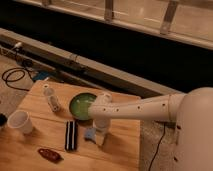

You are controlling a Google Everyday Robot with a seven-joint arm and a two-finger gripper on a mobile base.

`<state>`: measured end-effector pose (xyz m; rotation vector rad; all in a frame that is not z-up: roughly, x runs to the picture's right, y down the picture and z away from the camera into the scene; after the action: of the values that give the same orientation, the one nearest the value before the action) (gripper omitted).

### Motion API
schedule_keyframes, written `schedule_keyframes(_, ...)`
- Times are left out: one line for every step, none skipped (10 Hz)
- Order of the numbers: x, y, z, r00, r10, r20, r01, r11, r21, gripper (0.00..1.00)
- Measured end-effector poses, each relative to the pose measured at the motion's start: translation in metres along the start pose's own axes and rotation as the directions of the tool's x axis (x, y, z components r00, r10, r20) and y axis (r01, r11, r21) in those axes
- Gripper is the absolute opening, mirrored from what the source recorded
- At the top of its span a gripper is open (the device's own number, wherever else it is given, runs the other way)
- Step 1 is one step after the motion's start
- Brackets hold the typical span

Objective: Place the white sponge in the ceramic bowl

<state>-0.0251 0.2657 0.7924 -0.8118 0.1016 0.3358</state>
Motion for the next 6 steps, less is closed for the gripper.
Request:
schedule_keyframes(0.0004, 0.0014, 0.0014, 1.000, 0.007, 0.011, -0.007, 1.000, -0.003, 0.19)
schedule_keyframes(0.0000, 0.0026, 0.0023, 1.000, 0.010, 0.018, -0.010, 1.000, -0.005, 0.10)
schedule_keyframes(-0.0003, 0.0030, 0.0023, 1.000, 0.011, 0.021, -0.011, 1.000, -0.005, 0.08)
schedule_keyframes(-0.0006, 0.0032, 0.0016, 1.000, 0.011, 0.022, -0.011, 1.000, -0.005, 0.07)
schedule_keyframes(-0.0008, 0.0033, 0.0005, 1.000, 0.012, 0.023, -0.012, 1.000, -0.005, 0.07)
schedule_keyframes(-0.0009, 0.0034, 0.0003, 1.000, 0.011, 0.023, -0.011, 1.000, -0.005, 0.07)
